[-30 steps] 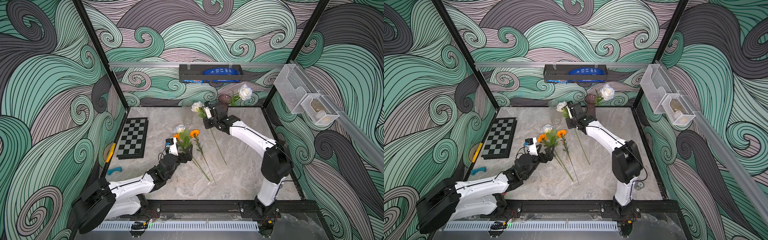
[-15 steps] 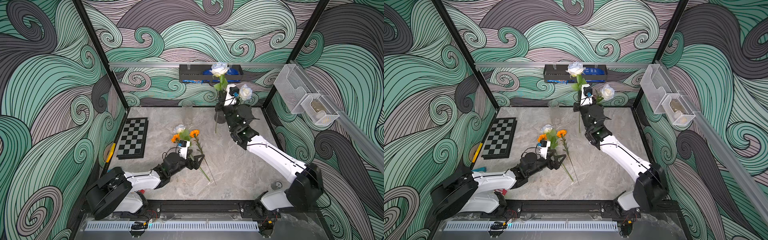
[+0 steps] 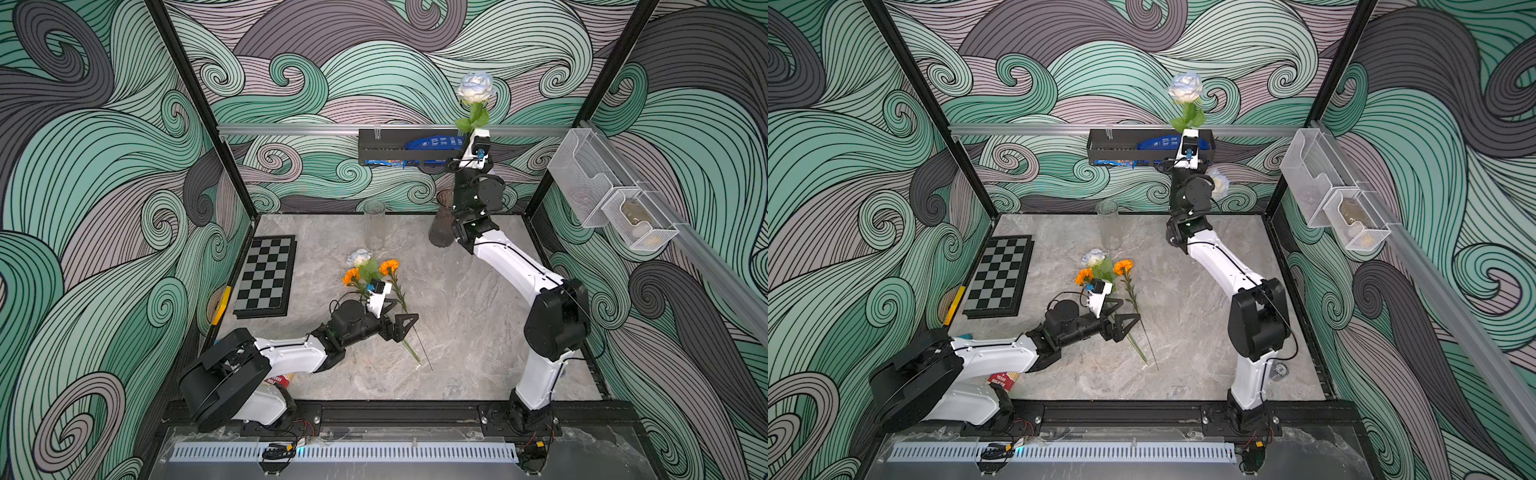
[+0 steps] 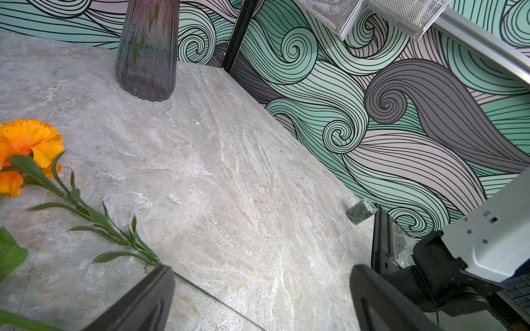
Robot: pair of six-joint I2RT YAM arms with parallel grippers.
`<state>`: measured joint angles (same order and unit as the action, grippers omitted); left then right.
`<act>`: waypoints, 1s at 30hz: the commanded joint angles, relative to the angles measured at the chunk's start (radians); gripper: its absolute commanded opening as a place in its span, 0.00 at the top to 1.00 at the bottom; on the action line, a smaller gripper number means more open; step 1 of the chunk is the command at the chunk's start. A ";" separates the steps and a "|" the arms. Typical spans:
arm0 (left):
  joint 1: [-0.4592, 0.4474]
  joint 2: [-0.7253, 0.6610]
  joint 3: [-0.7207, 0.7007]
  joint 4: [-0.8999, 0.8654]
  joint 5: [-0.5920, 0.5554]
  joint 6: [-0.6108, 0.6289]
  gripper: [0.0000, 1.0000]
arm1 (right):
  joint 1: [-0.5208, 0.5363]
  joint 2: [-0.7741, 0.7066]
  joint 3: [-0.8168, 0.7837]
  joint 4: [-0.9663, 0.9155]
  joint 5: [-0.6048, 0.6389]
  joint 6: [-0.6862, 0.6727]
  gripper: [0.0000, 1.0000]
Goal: Arrange the flowers in different vases according to their colors
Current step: Insert the flower into the vase.
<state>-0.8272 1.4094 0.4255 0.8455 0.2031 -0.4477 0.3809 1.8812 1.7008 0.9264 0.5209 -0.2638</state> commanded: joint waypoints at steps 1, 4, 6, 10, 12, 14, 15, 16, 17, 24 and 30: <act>-0.001 0.045 0.039 -0.030 -0.011 0.043 0.01 | -0.026 0.068 0.118 0.015 -0.012 -0.003 1.00; -0.001 0.041 0.038 -0.039 -0.036 0.053 0.01 | -0.041 0.115 0.175 0.002 -0.021 0.000 1.00; -0.001 0.039 0.034 -0.036 -0.044 0.057 0.01 | -0.047 0.140 0.187 0.005 -0.022 0.004 1.00; -0.001 0.043 0.034 -0.034 -0.044 0.057 0.01 | -0.059 0.197 0.179 0.022 -0.025 0.007 1.00; -0.001 0.042 0.036 -0.037 -0.045 0.059 0.01 | -0.063 0.220 0.165 0.021 -0.024 0.008 1.00; -0.001 0.036 0.033 -0.039 -0.057 0.058 0.01 | -0.066 0.228 0.121 0.035 -0.021 0.023 1.00; -0.001 0.032 0.031 -0.038 -0.071 0.054 0.01 | -0.066 0.224 0.087 0.048 -0.019 0.032 1.00; -0.001 0.027 0.026 -0.036 -0.087 0.051 0.01 | -0.066 0.215 0.049 0.059 -0.017 0.049 1.00; -0.001 0.022 0.022 -0.035 -0.102 0.050 0.01 | -0.066 0.205 0.010 0.074 -0.021 0.070 1.00; -0.001 -0.022 0.001 -0.033 -0.169 0.046 0.01 | -0.055 0.135 -0.193 0.100 -0.015 0.165 0.66; -0.001 -0.033 -0.011 -0.022 -0.181 0.043 0.01 | -0.034 0.052 -0.312 0.111 0.001 0.193 0.38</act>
<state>-0.8272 1.3922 0.4271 0.8097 0.0448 -0.4107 0.3305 2.0312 1.4105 0.9794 0.5007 -0.1043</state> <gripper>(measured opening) 0.986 0.584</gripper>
